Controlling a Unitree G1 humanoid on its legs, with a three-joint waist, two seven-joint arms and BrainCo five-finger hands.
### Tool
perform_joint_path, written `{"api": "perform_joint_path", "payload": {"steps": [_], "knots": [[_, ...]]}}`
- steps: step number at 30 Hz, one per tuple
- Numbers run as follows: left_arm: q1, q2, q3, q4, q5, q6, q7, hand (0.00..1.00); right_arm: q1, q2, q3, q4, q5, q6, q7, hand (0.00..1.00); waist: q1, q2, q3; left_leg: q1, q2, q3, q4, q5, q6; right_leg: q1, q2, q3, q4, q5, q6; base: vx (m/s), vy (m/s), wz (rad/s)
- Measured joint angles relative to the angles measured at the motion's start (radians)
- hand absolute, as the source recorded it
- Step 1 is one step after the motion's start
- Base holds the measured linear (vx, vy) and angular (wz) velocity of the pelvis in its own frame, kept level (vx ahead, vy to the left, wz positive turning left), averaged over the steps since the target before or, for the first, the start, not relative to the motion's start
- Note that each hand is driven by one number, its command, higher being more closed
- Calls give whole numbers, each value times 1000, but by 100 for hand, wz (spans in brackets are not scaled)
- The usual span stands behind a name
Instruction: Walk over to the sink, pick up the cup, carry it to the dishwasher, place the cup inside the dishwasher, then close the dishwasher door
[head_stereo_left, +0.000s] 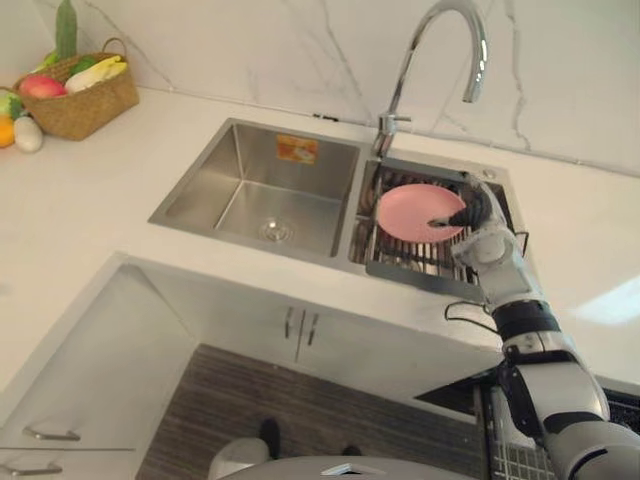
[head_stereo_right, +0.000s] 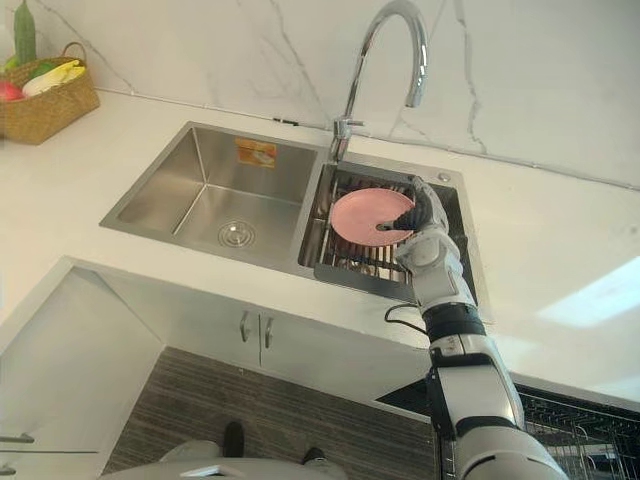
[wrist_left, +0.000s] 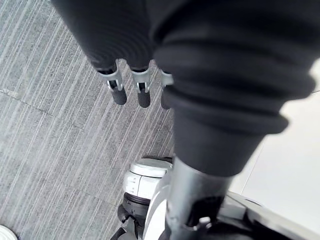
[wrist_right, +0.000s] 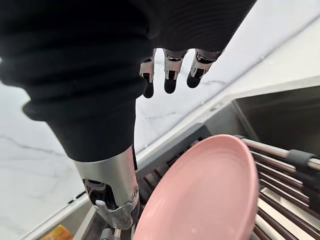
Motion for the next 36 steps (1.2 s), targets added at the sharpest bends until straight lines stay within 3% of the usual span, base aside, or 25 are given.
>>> {"api": "perform_joint_path", "payload": {"steps": [11,18,21,30,36], "knots": [[14,-1,-11,-2,0,-2,-32,0,-77,-55,113,128,-49,-18,20,0,27,-9,16,-34,-7,-34,0,9,0,-26,-7,-30,18,-9,2,3,13,8],[14,3,-34,-2,0,-5,-53,0,-94,-57,113,129,-49,-24,18,0,23,-8,31,-34,-14,-51,0,14,7,-23,-13,-41,25,-14,7,22,15,6],[14,3,-38,-3,0,-6,-68,0,-94,-57,113,127,-56,-47,21,0,22,-7,35,-33,-15,-51,0,14,7,-22,-14,-43,27,-16,7,6,4,1],[15,11,-77,-13,3,-2,-74,0,-6,-93,121,63,-136,-137,177,0,5,-2,48,-12,-10,-24,0,0,0,-21,-17,-16,50,-35,0,-3,7,-8],[16,14,-80,-20,20,3,-74,0,32,-130,153,44,-170,-166,261,0,-6,-2,48,-4,-7,1,0,-7,-3,-26,-16,10,50,-34,1,17,5,-14]]}}
